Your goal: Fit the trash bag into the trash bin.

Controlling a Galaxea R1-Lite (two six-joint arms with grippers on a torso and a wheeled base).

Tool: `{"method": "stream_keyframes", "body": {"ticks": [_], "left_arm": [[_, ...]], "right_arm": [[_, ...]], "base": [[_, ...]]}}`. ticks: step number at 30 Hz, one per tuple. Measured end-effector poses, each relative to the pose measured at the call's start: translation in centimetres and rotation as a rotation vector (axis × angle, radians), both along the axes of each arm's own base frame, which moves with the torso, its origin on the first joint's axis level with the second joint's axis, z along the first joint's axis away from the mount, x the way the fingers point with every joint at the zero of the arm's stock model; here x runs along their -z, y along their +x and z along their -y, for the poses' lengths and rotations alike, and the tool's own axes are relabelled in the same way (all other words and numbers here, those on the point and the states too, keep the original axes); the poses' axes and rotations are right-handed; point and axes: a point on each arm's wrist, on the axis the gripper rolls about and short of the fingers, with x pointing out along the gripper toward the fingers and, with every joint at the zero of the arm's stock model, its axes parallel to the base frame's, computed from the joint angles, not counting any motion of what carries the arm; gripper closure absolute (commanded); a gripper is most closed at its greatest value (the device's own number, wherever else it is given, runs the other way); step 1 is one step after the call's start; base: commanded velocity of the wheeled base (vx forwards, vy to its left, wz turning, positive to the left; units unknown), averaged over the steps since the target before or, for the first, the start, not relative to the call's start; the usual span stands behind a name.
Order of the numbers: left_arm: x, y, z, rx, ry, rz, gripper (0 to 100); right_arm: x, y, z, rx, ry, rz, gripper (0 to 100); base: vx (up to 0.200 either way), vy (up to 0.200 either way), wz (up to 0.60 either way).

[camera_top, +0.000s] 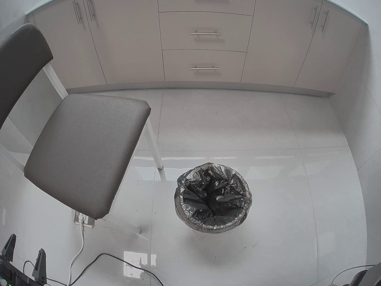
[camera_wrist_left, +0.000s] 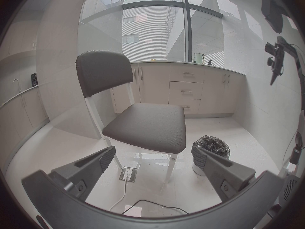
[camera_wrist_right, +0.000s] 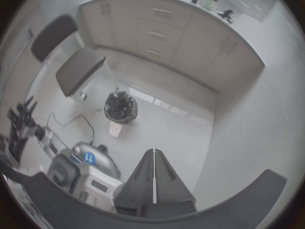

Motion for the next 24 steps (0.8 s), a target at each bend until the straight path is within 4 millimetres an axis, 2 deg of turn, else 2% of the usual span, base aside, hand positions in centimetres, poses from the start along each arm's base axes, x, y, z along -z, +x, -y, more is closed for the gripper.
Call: {"method": "stream_keyframes", "body": {"ticks": [1, 2, 4, 6, 8, 12, 15, 17, 20, 24], "left_arm": [[0.0, 0.0, 0.0, 0.000, 0.000, 0.002, 0], [0.0, 0.0, 0.0, 0.001, 0.000, 0.002, 0], [0.0, 0.0, 0.0, 0.001, 0.000, 0.004, 0], [0.0, 0.0, 0.0, 0.001, 0.001, 0.004, 0], [0.0, 0.0, 0.0, 0.001, 0.001, 0.004, 0], [0.0, 0.0, 0.0, 0.001, 0.001, 0.003, 0], [0.0, 0.0, 0.0, 0.002, 0.001, 0.005, 0], [0.0, 0.0, 0.0, 0.002, 0.001, 0.005, 0], [0.0, 0.0, 0.0, 0.002, 0.001, 0.005, 0], [0.0, 0.0, 0.0, 0.002, 0.001, 0.006, 0]], "right_arm": [[-0.1, -2.3, 1.1, 0.014, 0.086, 0.040, 100], [-0.2, -3.5, 1.6, 0.011, 0.130, 0.059, 100], [0.0, -7.1, 2.7, 0.008, 0.238, 0.128, 100], [0.1, -9.5, 3.1, 0.007, 0.300, 0.200, 100], [0.4, -13.2, 3.4, 0.002, 0.374, 0.340, 100], [1.6, -18.9, 2.9, -0.030, 0.449, 0.612, 100], [3.1, -21.2, 2.3, -0.051, 0.460, 0.742, 100], [4.3, -21.9, 1.8, -0.060, 0.455, 0.792, 100], [6.0, -22.3, 1.3, -0.077, 0.438, 0.846, 100], [8.4, -21.5, 1.1, -0.113, 0.390, 0.879, 100]], "base": [[0.000, 0.000, 0.00], [0.000, 0.000, 0.00], [0.000, 0.000, 0.00], [0.000, 0.000, 0.00], [0.000, 0.000, 0.00], [0.000, 0.000, 0.00], [0.000, 0.000, 0.00], [0.000, 0.000, 0.00], [0.000, 0.000, 0.00], [0.000, 0.000, 0.00]]}}
